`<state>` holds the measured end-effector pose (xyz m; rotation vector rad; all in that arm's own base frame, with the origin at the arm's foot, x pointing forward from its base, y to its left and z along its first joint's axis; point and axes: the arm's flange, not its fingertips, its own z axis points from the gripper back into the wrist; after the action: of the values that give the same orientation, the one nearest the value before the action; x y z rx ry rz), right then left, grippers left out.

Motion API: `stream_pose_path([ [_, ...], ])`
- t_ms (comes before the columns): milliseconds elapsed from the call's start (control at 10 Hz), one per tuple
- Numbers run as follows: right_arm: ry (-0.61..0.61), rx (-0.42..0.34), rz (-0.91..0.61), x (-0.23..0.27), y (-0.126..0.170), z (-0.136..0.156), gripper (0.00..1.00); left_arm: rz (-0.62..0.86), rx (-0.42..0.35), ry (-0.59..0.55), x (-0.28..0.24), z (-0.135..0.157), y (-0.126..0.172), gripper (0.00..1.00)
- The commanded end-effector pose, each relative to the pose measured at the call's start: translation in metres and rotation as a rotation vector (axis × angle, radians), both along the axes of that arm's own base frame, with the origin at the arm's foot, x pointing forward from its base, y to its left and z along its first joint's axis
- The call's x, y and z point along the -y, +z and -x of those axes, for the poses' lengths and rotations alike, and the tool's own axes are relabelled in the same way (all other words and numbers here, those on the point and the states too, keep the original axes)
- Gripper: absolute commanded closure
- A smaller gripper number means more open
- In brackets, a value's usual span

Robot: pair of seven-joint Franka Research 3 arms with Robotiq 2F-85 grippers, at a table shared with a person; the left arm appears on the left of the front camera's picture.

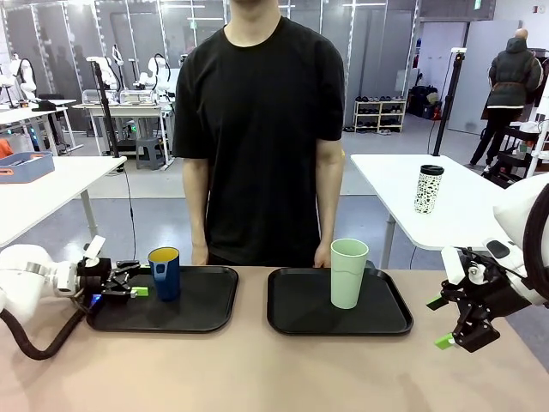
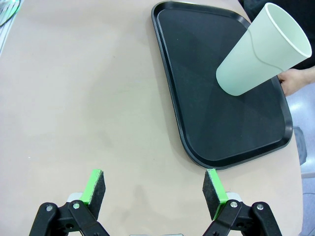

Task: Sort and store the cups by type.
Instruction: Pick up the Handle plastic cup and place it into the empty Flat Tray.

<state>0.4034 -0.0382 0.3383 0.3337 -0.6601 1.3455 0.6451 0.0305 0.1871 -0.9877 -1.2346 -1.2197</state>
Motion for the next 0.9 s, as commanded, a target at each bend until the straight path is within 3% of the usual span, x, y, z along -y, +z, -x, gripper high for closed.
stream_pose_path([
  [0, -0.002, 0.012, -0.003, -0.001, -0.002, -0.001, 0.00, -0.017, 0.030, 0.023, -0.015, 0.026, 0.005, 0.00],
  [500, -0.002, 0.012, -0.003, -0.001, -0.002, -0.001, 0.00, 0.017, 0.138, 0.113, -0.048, 0.051, 0.050, 0.00],
  [800, -0.002, 0.012, -0.003, -0.001, -0.002, -0.001, 0.00, -0.045, 0.134, 0.171, -0.052, 0.067, 0.073, 0.00],
])
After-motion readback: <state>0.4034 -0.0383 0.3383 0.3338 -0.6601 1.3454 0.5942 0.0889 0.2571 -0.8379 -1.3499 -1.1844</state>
